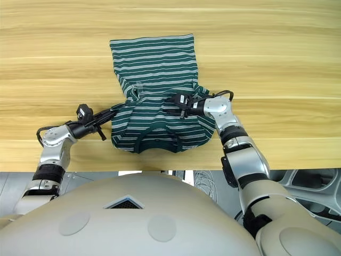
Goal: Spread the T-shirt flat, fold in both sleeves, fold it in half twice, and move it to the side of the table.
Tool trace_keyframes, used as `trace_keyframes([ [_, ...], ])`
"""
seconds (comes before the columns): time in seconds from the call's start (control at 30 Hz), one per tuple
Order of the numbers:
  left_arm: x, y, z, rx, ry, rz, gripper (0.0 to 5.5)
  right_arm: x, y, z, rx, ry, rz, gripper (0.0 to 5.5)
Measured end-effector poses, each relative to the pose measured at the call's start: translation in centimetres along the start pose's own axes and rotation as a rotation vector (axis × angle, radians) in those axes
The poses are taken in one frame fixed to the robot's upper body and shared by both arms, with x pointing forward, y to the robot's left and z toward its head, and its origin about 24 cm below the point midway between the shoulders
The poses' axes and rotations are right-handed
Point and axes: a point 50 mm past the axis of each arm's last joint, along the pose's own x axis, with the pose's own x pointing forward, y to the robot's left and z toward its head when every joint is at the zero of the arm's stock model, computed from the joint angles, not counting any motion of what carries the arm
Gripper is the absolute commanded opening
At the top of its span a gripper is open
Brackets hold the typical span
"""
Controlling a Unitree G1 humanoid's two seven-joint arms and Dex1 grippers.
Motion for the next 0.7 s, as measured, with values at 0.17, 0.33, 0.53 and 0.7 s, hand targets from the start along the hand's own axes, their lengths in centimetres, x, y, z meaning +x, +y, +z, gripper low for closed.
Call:
trace_keyframes([
  [0.17,-2.1,-2.1,0.9,-0.098,0.022,-0.001,0.03,-0.1,0.1,-0.1,0.006,0.001,-0.009,2.08],
  [0.33,-0.5,-4.2,1.0,-0.133,0.113,-0.063,0.03,0.0,-0.1,-0.1,0.009,0.002,-0.02,2.08],
  [0.53,1.3,-4.0,2.2,-0.16,0.261,-0.033,0.03,0.4,-0.4,0.3,0.0,-0.001,-0.036,2.08],
  [0.7,3.3,-3.2,3.3,-0.192,0.378,0.006,0.03,1.0,-0.4,0.6,0.003,-0.01,-0.048,2.08],
])
